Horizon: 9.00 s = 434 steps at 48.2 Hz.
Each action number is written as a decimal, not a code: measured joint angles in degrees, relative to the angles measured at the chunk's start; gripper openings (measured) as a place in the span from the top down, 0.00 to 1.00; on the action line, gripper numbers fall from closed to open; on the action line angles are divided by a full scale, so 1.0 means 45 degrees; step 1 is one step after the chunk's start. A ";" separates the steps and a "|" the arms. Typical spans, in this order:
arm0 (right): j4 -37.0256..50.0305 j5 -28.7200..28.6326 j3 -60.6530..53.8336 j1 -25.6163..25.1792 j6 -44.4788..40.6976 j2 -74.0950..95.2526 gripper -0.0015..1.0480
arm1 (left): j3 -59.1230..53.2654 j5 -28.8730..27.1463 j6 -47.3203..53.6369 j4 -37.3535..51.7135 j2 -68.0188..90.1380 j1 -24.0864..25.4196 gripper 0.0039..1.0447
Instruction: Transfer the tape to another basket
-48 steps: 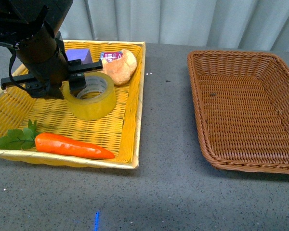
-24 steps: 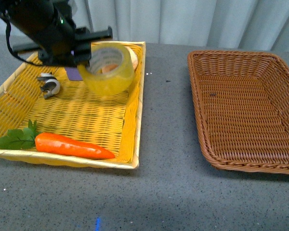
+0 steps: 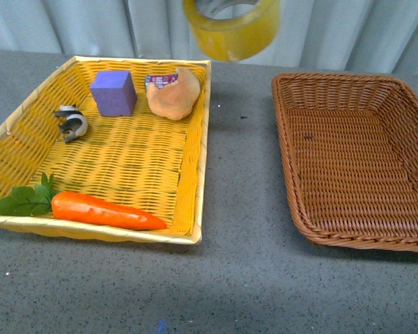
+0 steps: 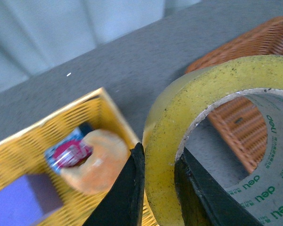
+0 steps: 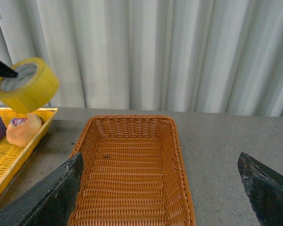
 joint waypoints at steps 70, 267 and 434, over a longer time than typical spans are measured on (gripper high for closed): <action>-0.0262 -0.5790 1.1419 -0.1433 -0.1894 1.8253 0.09 | 0.1953 0.1103 0.2166 -0.0937 0.1219 -0.1443 0.85; 1.3940 0.0049 0.1953 -0.0005 -0.0015 1.6169 0.99 | -1.9584 -0.2705 -0.2832 1.4610 -1.2959 0.3478 0.96; 0.0005 0.0005 0.0000 -0.0005 0.0000 0.0019 0.09 | -2.1454 -0.2705 -0.2798 0.3060 -2.6665 0.3478 0.06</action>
